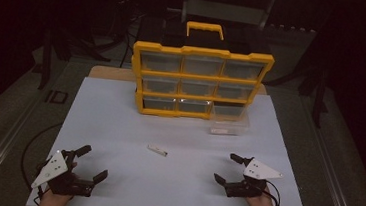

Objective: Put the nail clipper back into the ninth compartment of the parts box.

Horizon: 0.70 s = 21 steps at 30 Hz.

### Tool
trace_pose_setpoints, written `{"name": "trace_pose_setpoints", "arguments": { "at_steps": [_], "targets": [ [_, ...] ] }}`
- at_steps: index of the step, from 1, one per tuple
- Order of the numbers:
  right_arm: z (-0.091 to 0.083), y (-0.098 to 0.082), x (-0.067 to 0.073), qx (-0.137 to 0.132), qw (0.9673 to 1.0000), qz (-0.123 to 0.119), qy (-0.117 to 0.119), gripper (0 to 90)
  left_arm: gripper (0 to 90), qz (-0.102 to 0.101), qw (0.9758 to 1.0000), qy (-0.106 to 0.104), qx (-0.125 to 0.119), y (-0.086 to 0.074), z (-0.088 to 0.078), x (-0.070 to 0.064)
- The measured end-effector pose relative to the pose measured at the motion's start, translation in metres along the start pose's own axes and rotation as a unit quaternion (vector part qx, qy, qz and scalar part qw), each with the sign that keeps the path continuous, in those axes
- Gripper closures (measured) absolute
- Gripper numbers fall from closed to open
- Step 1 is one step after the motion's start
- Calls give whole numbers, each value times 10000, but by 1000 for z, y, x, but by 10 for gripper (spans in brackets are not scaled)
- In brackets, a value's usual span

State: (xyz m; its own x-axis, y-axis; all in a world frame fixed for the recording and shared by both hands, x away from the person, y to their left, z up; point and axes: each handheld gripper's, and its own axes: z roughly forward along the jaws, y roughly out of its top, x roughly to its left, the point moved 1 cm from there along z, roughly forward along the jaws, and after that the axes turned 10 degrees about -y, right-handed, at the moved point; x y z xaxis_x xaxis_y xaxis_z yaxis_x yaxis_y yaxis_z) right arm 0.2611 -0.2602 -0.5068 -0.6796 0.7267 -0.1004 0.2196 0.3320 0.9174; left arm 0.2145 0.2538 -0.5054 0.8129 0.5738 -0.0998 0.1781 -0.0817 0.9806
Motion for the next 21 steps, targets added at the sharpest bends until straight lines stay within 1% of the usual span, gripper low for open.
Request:
{"name": "trace_pose_setpoints", "arguments": {
  "at_steps": [1, 4, 6, 8, 9, 11, 13, 16, 21],
  "targets": [
    [1, -1, 2, 22, 10000, -8, 4, 102, 0, 23, 10000, -3, 3, 0, 0, 0],
    [1, 0, 5, 6, 9999, -165, 1, 102, 1, 25, 10000, 1, 6, 0, 0, 0],
    [1, 0, 5, 8, 9998, -216, -20, 102, 1, -17, 10000, -9, 16, 0, 1, 0],
    [0, 0, 4, 21, 9997, -248, -50, 102, 1, 11, 10000, 8, 40, 0, 1, -1],
    [0, 0, 4, 21, 9997, -248, -50, 102, 0, 11, 10000, 8, 40, 0, 1, -1],
    [-1, 0, 1, -23, 9999, -112, -35, 102, 1, 19, 10000, 6, 44, -1, 1, -1],
    [-1, 0, 0, -33, 10000, -42, -5, 102, 0, 17, 10000, 14, 39, 0, 1, -2],
    [0, 0, 1, 1, 10000, -76, -28, 102, 0, 29, 10000, 28, -7, 0, 1, -2],
    [-2, 0, 3, 11, 10000, -82, -38, 102, 0, 30, 10000, 21, 22, 0, 2, -1]
  ]
}}
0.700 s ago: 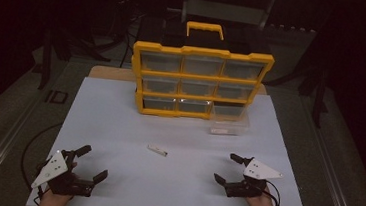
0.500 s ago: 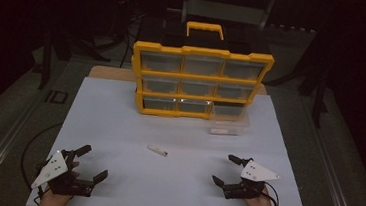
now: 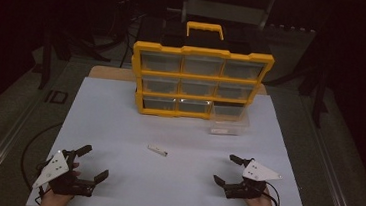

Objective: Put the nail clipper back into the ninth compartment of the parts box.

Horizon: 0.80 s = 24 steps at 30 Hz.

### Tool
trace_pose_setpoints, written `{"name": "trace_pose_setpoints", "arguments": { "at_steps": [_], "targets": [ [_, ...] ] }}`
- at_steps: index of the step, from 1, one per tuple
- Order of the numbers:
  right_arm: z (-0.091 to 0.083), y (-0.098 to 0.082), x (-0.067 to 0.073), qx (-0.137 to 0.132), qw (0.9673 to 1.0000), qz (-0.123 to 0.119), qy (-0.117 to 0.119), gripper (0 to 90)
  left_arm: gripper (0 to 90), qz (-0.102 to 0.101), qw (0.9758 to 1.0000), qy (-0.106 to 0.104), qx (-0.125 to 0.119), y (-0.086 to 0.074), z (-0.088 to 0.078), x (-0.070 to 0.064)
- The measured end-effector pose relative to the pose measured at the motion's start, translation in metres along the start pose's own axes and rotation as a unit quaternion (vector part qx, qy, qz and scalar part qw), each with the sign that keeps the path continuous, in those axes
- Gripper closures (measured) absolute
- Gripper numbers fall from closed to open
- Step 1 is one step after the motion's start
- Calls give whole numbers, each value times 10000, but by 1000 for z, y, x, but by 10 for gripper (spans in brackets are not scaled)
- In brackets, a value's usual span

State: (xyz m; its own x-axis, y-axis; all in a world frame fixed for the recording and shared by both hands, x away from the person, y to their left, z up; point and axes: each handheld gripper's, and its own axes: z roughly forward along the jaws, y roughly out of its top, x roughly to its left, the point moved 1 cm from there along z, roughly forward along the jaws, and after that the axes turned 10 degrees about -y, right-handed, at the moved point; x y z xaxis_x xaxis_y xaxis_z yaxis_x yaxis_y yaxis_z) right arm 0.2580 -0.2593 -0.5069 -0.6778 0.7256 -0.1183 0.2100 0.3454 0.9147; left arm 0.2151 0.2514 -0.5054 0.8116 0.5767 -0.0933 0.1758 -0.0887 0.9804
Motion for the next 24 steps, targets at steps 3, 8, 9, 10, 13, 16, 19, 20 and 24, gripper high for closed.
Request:
{"name": "trace_pose_setpoints", "arguments": {
  "at_steps": [3, 8, 9, 10, 13, 16, 19, 20, 24],
  "targets": [
    [-1, 0, 0, -10, 10000, 52, -5, 102, 0, 2, 10000, -12, -8, 0, 0, 0],
    [-3, 2, -3, -61, 9999, 100, -82, 102, 0, 6, 10000, 8, -56, 1, -1, -1],
    [-4, 4, -4, -100, 9998, 164, -96, 102, 0, -6, 10000, 10, -71, 1, -2, -1],
    [-6, 5, -4, -135, 9997, 196, -107, 102, 0, 1, 10000, 17, -69, 1, -2, -1],
    [-8, 10, -3, -170, 9996, 155, -148, 102, 1, -7, 10000, 21, -82, 1, -3, -1],
    [-8, 15, -1, -201, 9996, 163, -118, 102, 0, -5, 9999, 37, -101, 2, -3, -1],
    [-8, 21, 0, -189, 9996, 156, -132, 103, 0, -9, 9999, 53, -112, 2, -3, -1],
    [-8, 24, 0, -203, 9996, 164, -110, 102, 1, -13, 9999, 50, -113, 2, -4, -1],
    [-9, 34, -1, -250, 9994, 232, -106, 102, 1, -4, 9999, 57, -140, 2, -5, -1]
  ]
}}
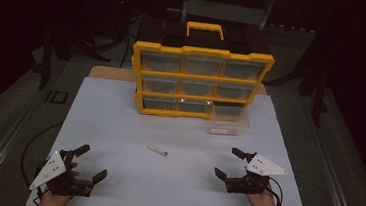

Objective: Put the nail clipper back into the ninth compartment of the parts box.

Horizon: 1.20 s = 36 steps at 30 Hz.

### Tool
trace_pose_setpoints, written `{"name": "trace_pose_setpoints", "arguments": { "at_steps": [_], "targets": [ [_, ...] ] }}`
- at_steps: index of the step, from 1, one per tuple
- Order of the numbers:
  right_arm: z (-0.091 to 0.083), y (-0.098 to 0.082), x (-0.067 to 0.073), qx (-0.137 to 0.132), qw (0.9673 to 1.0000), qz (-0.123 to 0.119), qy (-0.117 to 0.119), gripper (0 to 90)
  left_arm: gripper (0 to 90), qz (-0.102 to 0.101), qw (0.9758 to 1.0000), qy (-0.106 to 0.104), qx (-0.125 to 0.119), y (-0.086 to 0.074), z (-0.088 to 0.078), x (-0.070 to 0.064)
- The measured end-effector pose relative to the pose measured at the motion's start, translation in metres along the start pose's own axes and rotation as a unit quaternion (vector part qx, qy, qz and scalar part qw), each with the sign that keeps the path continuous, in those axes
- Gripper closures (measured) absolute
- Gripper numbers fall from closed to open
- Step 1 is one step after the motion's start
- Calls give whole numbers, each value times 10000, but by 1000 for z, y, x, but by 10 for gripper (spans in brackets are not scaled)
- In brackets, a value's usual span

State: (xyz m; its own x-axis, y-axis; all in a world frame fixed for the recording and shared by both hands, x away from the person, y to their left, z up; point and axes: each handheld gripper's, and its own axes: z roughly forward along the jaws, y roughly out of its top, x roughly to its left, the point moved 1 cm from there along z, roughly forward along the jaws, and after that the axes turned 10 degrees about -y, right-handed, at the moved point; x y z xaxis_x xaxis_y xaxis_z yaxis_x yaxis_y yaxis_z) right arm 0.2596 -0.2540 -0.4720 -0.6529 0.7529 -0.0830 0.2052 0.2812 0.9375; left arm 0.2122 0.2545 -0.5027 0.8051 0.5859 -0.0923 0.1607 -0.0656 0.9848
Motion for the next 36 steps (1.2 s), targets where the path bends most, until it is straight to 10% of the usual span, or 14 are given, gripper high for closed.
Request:
{"name": "trace_pose_setpoints", "arguments": {
  "at_steps": [36],
  "targets": [
    [39, 66, 16, -97, 9992, -235, 321, 101, 1, -30, 10000, -30, -25, 1, 0, -1]
  ]
}}
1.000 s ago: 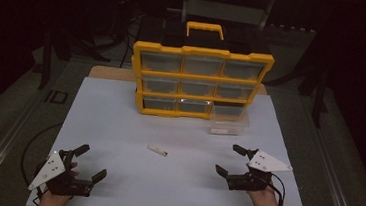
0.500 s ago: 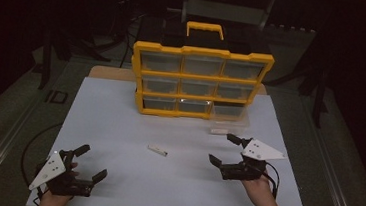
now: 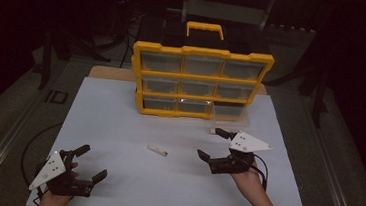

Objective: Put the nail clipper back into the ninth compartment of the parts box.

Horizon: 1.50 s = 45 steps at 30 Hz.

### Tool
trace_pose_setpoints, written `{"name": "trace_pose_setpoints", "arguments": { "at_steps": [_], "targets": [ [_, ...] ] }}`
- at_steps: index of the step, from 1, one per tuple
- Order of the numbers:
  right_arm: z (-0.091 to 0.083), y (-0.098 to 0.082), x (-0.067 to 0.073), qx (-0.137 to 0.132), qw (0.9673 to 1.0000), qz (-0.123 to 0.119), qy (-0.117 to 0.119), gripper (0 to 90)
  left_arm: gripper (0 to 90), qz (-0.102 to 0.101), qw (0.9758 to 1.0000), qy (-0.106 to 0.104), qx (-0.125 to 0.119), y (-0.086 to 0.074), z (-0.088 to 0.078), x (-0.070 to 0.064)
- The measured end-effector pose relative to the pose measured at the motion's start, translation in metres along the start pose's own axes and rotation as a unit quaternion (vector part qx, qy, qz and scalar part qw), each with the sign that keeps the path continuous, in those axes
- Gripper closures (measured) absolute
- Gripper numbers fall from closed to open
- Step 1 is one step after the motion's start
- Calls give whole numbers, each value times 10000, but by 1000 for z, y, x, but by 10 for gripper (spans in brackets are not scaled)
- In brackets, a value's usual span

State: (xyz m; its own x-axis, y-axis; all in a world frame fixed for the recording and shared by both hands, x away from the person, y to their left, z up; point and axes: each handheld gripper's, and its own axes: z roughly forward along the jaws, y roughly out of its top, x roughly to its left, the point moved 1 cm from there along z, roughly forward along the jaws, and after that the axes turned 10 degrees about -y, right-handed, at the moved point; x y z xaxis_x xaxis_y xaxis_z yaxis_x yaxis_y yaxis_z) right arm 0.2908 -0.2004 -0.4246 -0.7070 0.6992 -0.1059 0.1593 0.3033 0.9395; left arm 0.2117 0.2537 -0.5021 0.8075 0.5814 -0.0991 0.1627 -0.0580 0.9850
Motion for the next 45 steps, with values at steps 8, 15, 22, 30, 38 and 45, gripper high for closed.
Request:
{"name": "trace_pose_setpoints", "arguments": {
  "at_steps": [8, 15, 22, 30, 38, 45],
  "targets": [
    [16, 6, 7, 62, 9999, -96, 87, 101, 1, -5, 10000, -3, -11, 0, 0, 0],
    [32, 8, 13, 148, 9996, -146, 203, 102, 0, 0, 10000, -9, -2, 0, 0, 0],
    [50, 7, 18, 332, 9985, -148, 398, 102, 0, -2, 10000, -25, -11, 0, 0, -1],
    [74, 4, 24, 609, 9965, -221, 528, 102, 1, 2, 10000, -40, 2, 0, 0, 0],
    [98, -5, 30, 764, 9946, -77, 702, 102, 0, 18, 10000, -52, 20, 0, 1, 0],
    [115, -13, 37, 938, 9922, -101, 814, 102, 1, 19, 10000, -62, 21, 0, 1, 0]
  ]
}}
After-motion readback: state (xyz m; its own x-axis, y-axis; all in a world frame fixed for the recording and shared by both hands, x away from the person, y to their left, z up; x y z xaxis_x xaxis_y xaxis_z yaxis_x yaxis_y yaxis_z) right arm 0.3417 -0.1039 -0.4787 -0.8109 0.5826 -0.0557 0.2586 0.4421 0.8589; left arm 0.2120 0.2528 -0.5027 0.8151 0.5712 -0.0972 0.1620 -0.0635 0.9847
